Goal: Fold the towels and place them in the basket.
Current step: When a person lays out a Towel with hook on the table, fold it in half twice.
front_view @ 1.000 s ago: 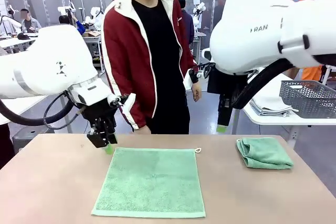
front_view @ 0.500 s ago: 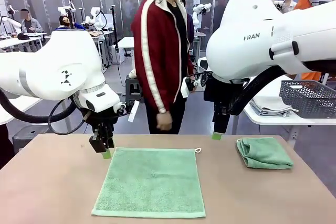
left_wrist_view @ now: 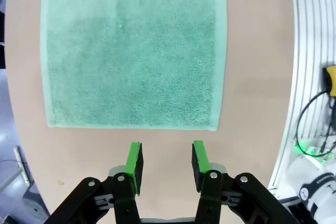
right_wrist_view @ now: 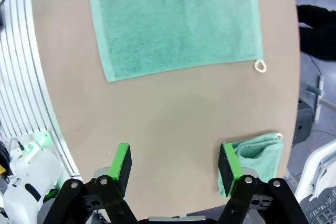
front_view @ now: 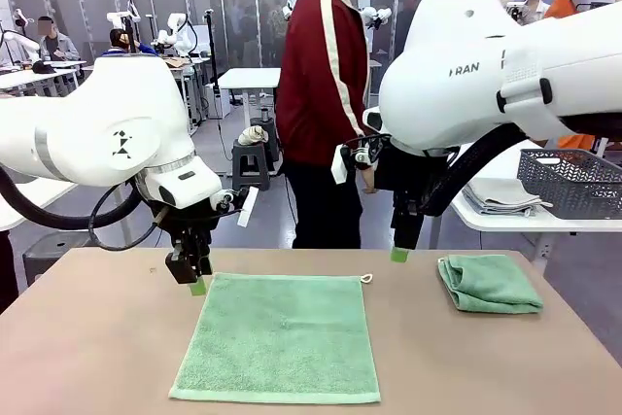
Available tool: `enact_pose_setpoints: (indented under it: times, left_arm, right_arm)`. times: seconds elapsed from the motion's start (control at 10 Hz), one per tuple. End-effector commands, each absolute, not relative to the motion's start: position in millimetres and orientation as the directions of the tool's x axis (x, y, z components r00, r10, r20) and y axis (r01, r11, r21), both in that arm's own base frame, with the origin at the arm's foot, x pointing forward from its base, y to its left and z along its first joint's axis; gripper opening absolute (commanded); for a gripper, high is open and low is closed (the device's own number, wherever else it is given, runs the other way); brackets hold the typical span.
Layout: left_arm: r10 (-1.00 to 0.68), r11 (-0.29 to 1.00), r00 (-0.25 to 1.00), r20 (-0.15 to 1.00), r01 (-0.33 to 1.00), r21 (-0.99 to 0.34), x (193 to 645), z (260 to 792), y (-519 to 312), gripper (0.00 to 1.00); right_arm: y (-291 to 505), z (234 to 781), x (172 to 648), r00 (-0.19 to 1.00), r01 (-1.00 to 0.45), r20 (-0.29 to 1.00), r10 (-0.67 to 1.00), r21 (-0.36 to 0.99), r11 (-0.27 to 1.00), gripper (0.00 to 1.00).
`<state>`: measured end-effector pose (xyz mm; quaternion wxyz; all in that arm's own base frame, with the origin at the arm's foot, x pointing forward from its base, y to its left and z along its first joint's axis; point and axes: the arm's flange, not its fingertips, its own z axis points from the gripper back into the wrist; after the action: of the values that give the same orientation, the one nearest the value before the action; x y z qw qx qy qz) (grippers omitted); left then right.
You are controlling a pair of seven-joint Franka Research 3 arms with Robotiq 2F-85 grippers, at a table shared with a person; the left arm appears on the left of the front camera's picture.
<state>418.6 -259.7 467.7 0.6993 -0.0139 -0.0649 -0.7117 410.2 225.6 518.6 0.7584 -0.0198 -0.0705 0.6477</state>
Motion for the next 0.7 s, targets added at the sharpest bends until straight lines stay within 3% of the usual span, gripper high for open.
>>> enact_pose_setpoints:
  times: [0.0, 0.4, 0.6]
  left_arm:
    - [-0.996, 0.024, 0.019, 0.087, 0.998, 0.057, 397, 467, -260, 0.58]
    - [-0.997, 0.039, 0.037, 0.064, 0.999, 0.032, 369, 447, -254, 0.98]
    - [-0.998, 0.02, 0.021, 0.06, 1.0, -0.006, 350, 422, -252, 1.0]
  right_arm:
    - [240, 498, 386, 0.06, -0.994, 0.079, 0.995, -0.091, 0.067, 0.84]
    - [259, 439, 357, 0.006, -0.999, 0.103, 0.995, -0.043, 0.01, 0.84]
    - [259, 400, 356, -0.013, -0.999, 0.124, 0.992, -0.053, -0.006, 0.84]
